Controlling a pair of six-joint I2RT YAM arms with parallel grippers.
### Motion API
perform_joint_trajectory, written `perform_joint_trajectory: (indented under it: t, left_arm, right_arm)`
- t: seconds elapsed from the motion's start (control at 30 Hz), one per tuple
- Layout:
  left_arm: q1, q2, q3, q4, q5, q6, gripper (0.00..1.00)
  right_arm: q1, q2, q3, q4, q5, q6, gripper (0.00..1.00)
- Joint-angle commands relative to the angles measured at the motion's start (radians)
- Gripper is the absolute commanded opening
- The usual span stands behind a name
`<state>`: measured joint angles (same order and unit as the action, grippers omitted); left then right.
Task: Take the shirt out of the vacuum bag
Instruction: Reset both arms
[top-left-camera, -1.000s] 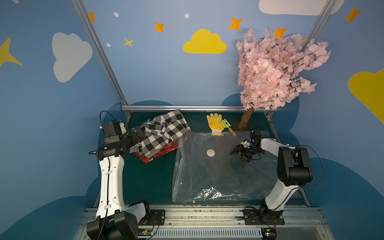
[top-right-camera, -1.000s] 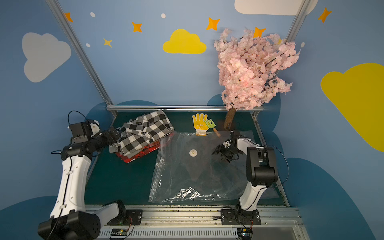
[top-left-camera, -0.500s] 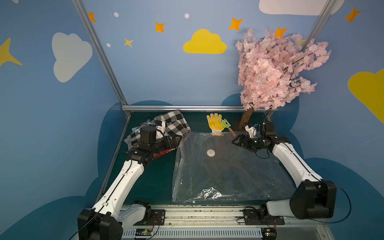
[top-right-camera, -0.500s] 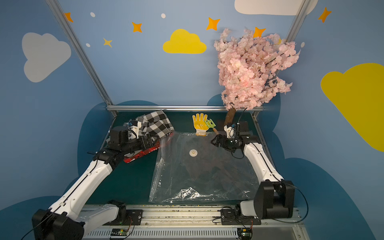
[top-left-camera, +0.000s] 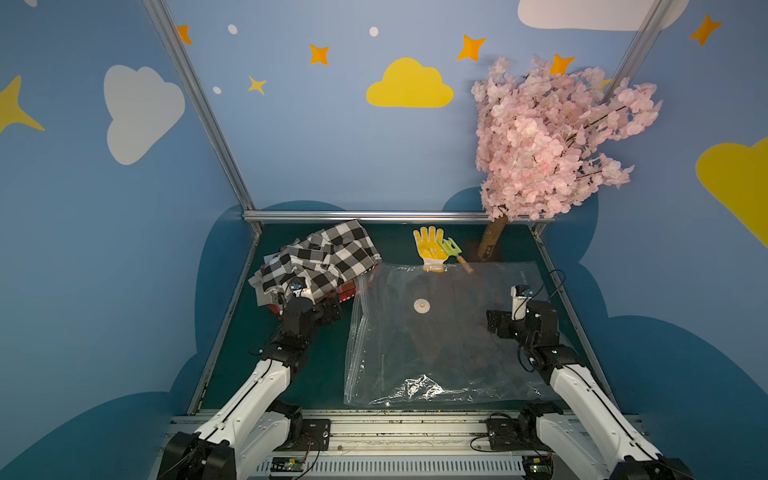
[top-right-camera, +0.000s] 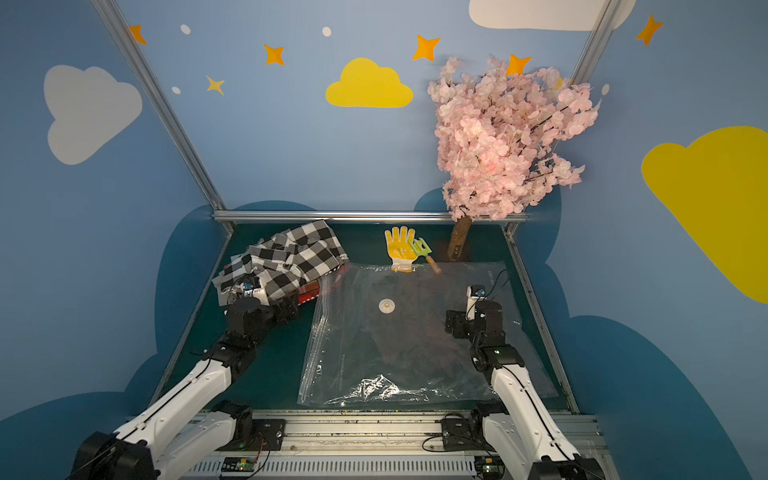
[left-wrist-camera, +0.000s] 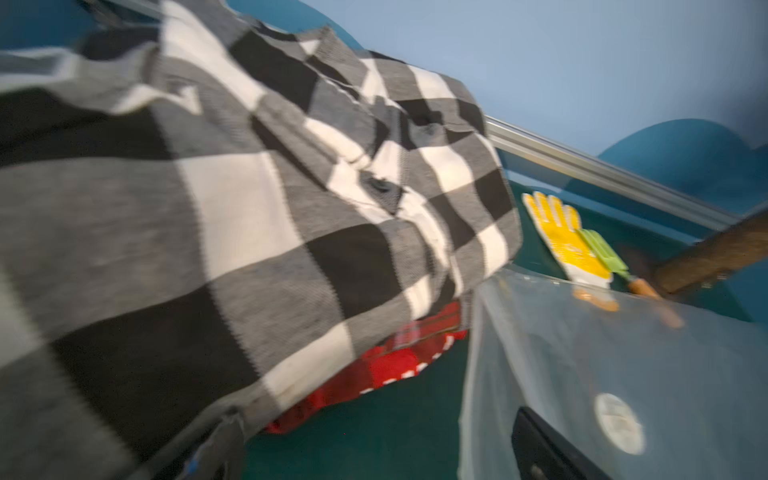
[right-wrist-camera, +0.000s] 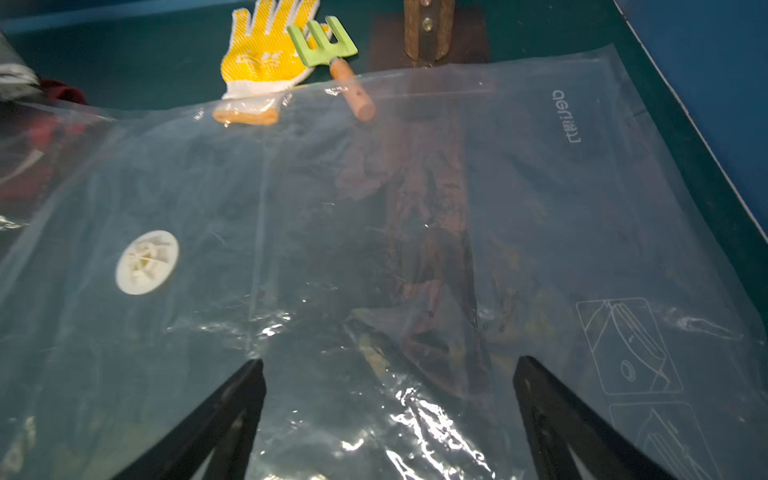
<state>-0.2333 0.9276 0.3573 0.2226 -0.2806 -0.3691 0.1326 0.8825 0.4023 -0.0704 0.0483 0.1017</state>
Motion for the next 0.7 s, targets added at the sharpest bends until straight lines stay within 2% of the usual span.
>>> perform_joint_trajectory:
  t: [0.0, 0.2, 0.33, 0.47, 0.6, 0.63, 0.67]
  left_arm:
    - [0.009, 0.006, -0.03, 0.198, -0.244, 0.118, 1.0]
    - [0.061, 0.137, -0.04, 0.292, -0.351, 0.172, 1.0]
    - [0.102, 0.249, -0.072, 0.406, -0.377, 0.23, 1.0]
    - [0.14, 0.343, -0.106, 0.603, -0.283, 0.269, 1.0]
    - [0.209, 0.484, -0.104, 0.753, -0.17, 0.232, 1.0]
    - [0.216, 0.543, -0.098, 0.837, -0.138, 0.266, 1.0]
    - [0.217, 0.557, -0.087, 0.834, -0.099, 0.289, 1.0]
  right_arm:
    - [0.001, 0.058, -0.014, 0.247, 0.048, -0.041, 0.95]
    - [-0.002, 0.182, -0.028, 0.393, 0.079, -0.076, 0.95]
    - [-0.004, 0.283, -0.039, 0.5, 0.114, -0.091, 0.95]
    - [0.0, 0.4, -0.05, 0.685, 0.079, -0.124, 0.95]
    - [0.0, 0.513, -0.024, 0.844, 0.08, -0.17, 0.95]
    - [-0.005, 0.546, -0.018, 0.878, 0.092, -0.174, 0.95]
    - [-0.013, 0.584, -0.013, 0.897, 0.087, -0.165, 0.95]
